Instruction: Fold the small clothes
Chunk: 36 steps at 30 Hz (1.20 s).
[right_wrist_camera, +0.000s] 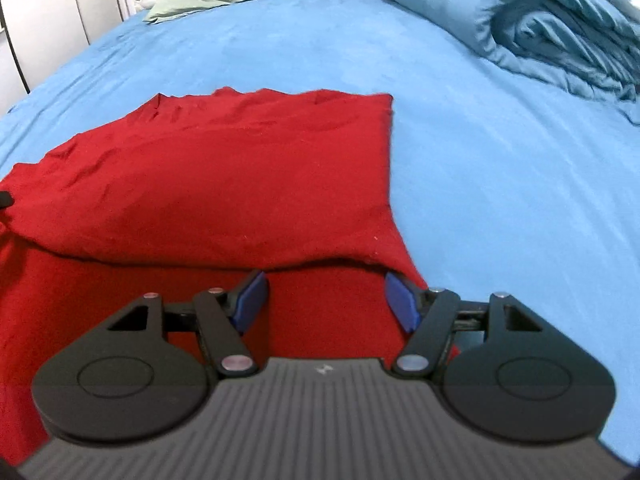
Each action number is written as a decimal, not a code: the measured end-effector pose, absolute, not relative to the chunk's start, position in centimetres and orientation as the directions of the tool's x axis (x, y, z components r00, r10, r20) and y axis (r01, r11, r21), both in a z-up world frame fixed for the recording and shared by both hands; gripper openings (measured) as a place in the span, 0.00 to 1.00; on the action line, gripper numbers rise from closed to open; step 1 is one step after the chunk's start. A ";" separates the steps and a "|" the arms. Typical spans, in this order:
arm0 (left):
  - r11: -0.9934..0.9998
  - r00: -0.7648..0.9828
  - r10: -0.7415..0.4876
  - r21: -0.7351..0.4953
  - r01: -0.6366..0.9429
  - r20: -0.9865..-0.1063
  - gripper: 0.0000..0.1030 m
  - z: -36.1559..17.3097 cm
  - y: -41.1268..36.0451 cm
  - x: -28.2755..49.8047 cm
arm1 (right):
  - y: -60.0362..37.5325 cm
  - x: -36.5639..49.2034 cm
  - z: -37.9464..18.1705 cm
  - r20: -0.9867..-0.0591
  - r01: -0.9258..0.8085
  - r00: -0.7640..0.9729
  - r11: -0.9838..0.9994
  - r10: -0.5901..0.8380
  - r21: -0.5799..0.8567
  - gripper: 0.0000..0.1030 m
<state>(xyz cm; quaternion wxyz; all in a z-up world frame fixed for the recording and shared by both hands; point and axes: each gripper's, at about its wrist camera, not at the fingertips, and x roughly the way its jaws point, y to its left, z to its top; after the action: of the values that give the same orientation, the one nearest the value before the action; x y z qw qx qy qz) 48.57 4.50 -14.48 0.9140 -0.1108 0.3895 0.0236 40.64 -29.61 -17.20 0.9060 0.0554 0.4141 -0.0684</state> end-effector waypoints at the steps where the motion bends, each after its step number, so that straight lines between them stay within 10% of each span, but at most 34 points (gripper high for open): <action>1: 0.975 0.693 -0.039 -0.179 -0.130 -0.720 0.14 -14.3 4.9 48.1 | -29.6 40.7 -17.0 -0.763 0.165 0.642 0.985 -0.075 0.042 0.80; 10: 0.969 0.653 0.049 -0.122 -0.214 -0.755 0.46 -12.3 7.7 46.0 | -26.0 41.0 -11.8 -0.676 0.015 0.737 0.999 0.012 0.034 0.92; 23: 0.967 0.571 -0.014 -0.157 -0.201 -0.821 0.51 -15.9 7.7 54.8 | -28.1 45.9 -16.1 -0.693 0.145 0.721 0.984 -0.031 0.107 0.92; 26: 0.975 0.556 -0.027 -0.145 -0.170 -0.831 0.44 -16.0 7.1 54.8 | -28.0 45.9 -16.6 -0.701 0.139 0.712 0.986 -0.032 0.097 0.92; 30: 0.991 0.661 -0.022 -0.102 -0.083 -0.750 0.08 -13.9 5.8 53.1 | -27.8 45.7 -17.0 -0.710 0.142 0.704 0.986 -0.036 0.091 0.92; 36: 0.992 0.773 0.118 0.049 -0.112 -0.624 0.09 -13.3 5.5 50.9 | -27.6 45.8 -17.6 -0.715 0.146 0.697 0.986 -0.045 0.080 0.92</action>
<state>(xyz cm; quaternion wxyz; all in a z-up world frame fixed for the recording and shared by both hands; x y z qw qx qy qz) 50.87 5.48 -13.33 0.9415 0.0042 0.3315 0.0611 45.79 -27.57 -17.60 0.9189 0.0653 0.3856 -0.0518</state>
